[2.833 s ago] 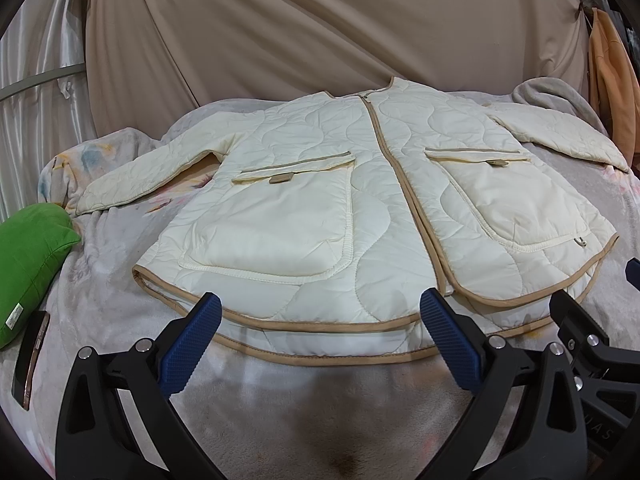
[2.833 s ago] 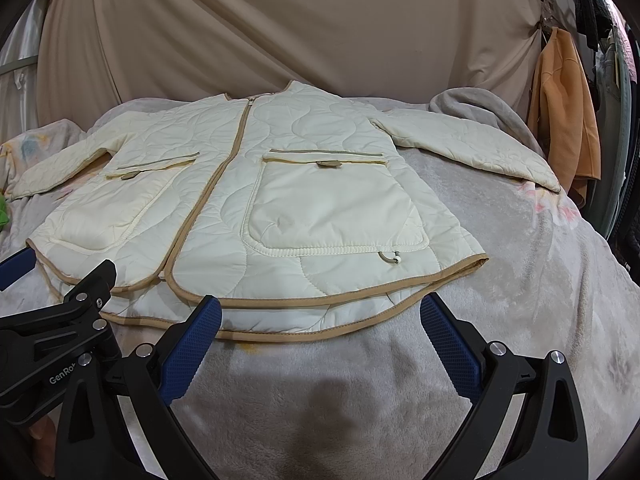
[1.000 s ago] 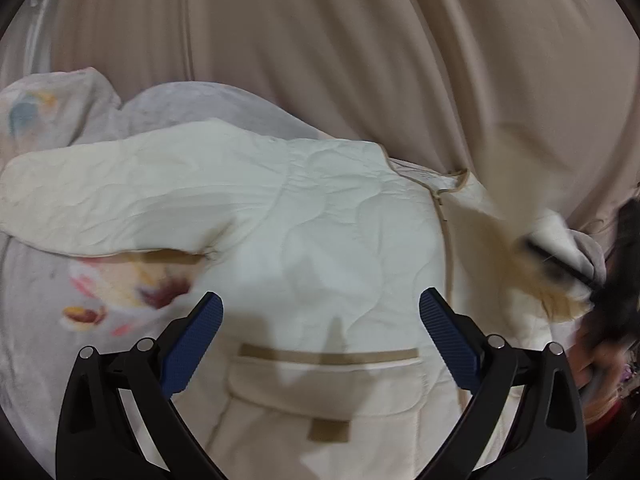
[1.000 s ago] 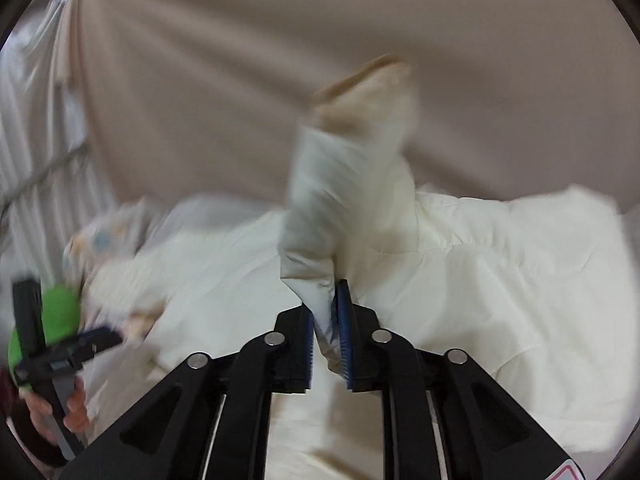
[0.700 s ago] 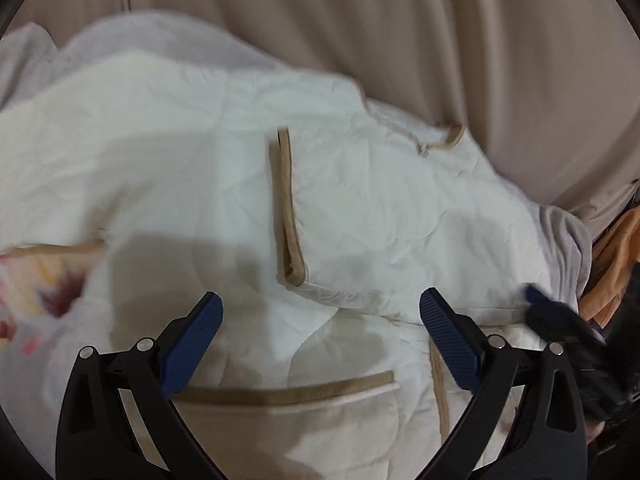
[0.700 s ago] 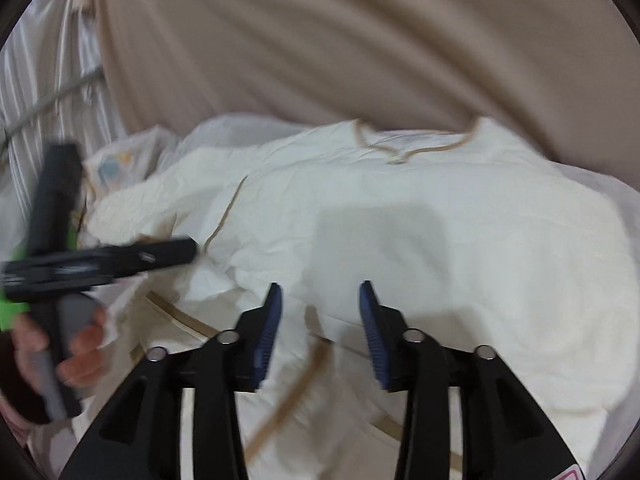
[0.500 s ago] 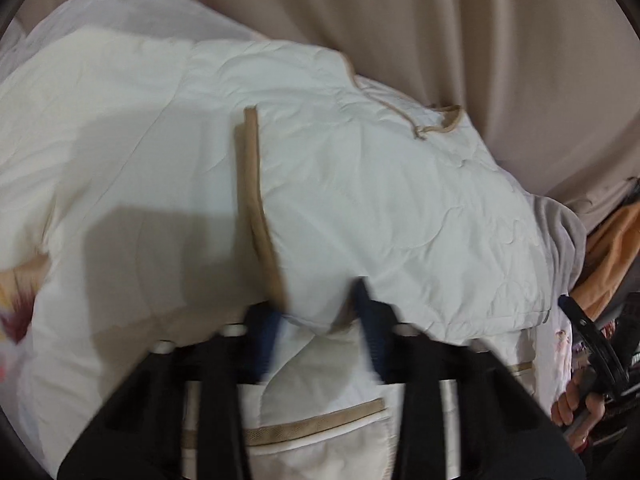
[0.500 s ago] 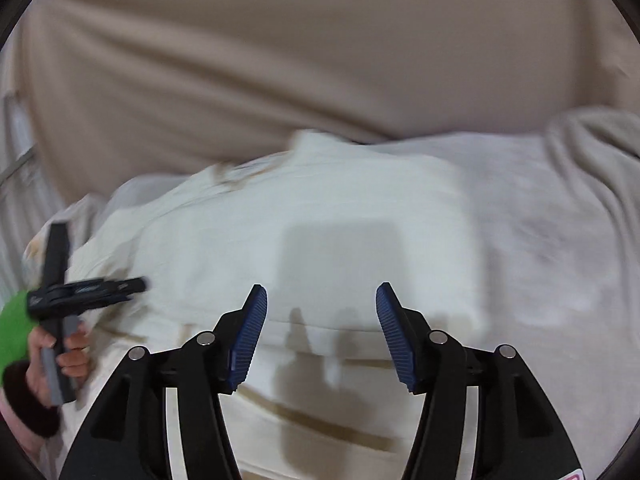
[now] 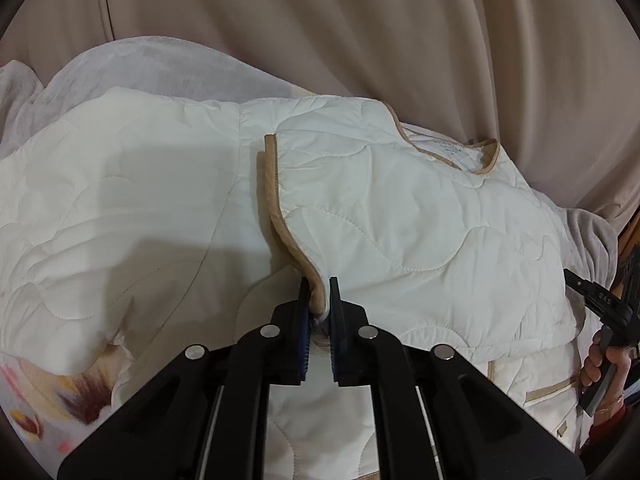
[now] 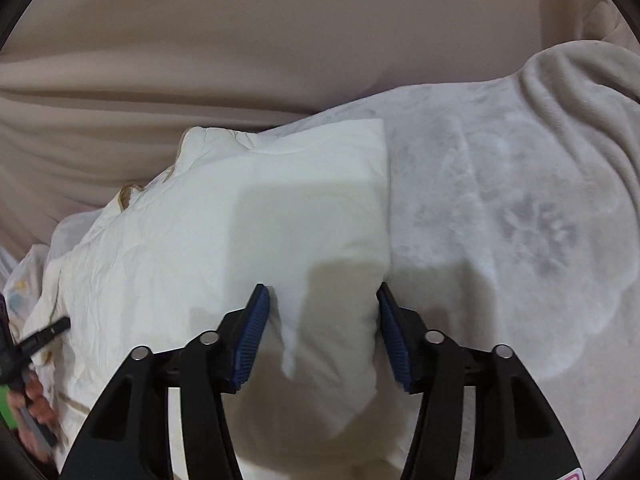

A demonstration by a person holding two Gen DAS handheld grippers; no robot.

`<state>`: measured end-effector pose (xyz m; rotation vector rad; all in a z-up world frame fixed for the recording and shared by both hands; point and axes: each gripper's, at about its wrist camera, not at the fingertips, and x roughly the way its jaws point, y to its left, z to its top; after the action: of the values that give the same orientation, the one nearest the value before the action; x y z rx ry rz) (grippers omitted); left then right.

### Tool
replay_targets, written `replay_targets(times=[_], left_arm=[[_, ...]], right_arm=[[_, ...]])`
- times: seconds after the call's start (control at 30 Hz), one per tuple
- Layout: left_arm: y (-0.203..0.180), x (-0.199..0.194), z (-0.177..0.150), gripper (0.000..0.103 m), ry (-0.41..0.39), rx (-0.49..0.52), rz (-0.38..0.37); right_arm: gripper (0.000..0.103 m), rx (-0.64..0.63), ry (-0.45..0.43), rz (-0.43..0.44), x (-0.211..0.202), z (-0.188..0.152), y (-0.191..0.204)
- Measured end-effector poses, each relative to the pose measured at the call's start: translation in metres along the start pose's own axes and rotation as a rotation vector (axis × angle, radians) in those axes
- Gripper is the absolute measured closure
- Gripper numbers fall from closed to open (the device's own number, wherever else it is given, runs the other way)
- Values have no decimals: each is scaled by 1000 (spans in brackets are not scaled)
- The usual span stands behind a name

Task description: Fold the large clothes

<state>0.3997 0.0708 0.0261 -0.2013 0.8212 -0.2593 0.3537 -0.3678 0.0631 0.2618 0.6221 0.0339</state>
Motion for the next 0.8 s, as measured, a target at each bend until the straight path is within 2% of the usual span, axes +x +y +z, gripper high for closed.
replay_targets(times=[0.03, 0.07, 0.13, 0.17, 0.2, 0.23, 0.27, 0.37, 0.4, 0.43, 0.47, 0.5, 0.53, 0.57, 0.67, 0.7, 0.73, 0.77, 0.8], left_arm=[[-1, -2, 3, 96, -6, 3, -3], [-1, -4, 4, 96, -16, 8, -6], [-3, -5, 5, 96, -26, 21, -18], [-6, 1, 5, 95, -16, 30, -18], [-9, 9, 4, 95, 1, 39, -15], [-12, 19, 1, 95, 20, 54, -1], [-16, 26, -2, 95, 27, 72, 16], [-28, 26, -5, 94, -1, 126, 74], [-27, 22, -6, 93, -4, 125, 68], [-24, 17, -7, 93, -1, 113, 50], [-18, 12, -8, 89, 3, 95, 24], [-13, 9, -10, 85, 7, 84, 4], [-9, 6, -12, 73, 10, 77, -2], [-4, 3, -15, 62, 8, 66, -6], [9, -5, -23, 50, -9, 28, -32], [9, -3, -23, 50, -5, 17, -30], [8, -3, -25, 50, 0, 15, -21], [6, -3, -25, 56, 3, 25, -3], [2, -5, -25, 63, -5, 39, 10]], right_arm=[[94, -18, -45, 10, -11, 3, 6], [95, -31, -132, 50, -34, 6, 9], [96, 7, -212, 110, -55, 7, -1], [97, 19, -210, 96, -51, 6, -9], [96, 17, -128, 23, -27, 6, -18], [96, 14, -7, -26, 3, 1, -26], [93, 19, 55, -37, 20, -7, -33], [87, 39, -36, -24, -13, -10, -30], [82, 41, -56, -5, -27, -13, -30], [81, 44, -77, 27, -43, -18, -31], [71, 48, -82, 55, -52, -23, -34], [55, 49, -71, 87, -62, -30, -37], [49, 46, -46, 107, -67, -39, -41], [44, 44, -23, 118, -70, -45, -45], [42, 46, 82, 126, -46, -57, -46], [42, 49, 98, 121, -38, -59, -46], [47, 62, 112, 131, -30, -61, -46], [72, 72, 111, 130, -28, -63, -44], [90, 83, 93, 131, -30, -62, -42]])
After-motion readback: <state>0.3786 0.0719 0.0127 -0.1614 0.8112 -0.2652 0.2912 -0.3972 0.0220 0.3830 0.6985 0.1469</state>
